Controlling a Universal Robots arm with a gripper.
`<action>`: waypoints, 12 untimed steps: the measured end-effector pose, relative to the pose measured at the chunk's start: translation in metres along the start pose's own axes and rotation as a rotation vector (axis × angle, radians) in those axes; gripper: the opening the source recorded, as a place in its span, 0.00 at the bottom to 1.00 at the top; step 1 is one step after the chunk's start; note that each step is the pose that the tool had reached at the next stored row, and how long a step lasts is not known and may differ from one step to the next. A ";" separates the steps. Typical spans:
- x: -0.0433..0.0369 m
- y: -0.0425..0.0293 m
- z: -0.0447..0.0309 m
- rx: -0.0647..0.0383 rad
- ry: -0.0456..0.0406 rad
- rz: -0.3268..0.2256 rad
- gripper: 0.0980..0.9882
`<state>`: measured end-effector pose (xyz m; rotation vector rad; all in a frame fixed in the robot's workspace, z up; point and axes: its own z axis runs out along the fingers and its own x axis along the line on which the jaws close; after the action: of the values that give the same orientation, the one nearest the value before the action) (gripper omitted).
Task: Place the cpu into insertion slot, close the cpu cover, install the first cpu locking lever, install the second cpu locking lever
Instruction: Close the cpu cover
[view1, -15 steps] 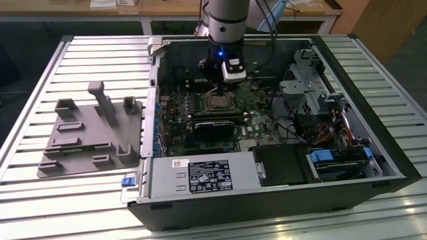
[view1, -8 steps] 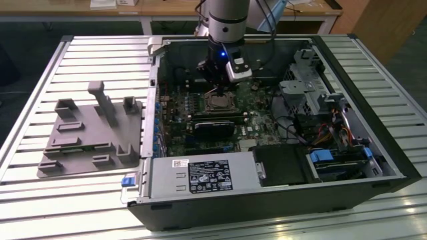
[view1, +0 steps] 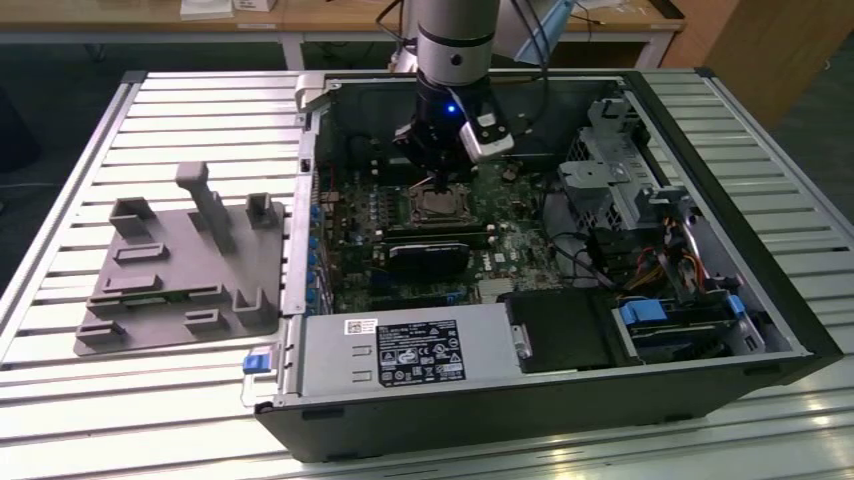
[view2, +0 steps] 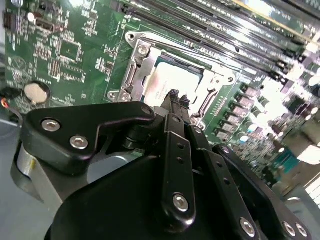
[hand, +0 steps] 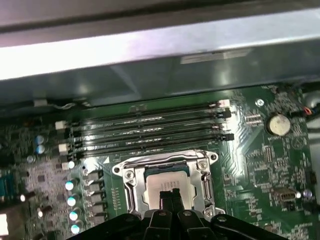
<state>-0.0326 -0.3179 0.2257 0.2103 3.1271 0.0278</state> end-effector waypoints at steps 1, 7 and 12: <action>0.0000 0.0000 0.0000 0.001 0.0000 -0.006 0.00; 0.0000 0.0000 -0.0017 0.001 0.0001 -0.015 0.00; 0.0000 0.0001 -0.0042 0.001 0.0002 -0.023 0.00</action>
<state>-0.0326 -0.3179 0.2299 0.1738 3.1295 0.0259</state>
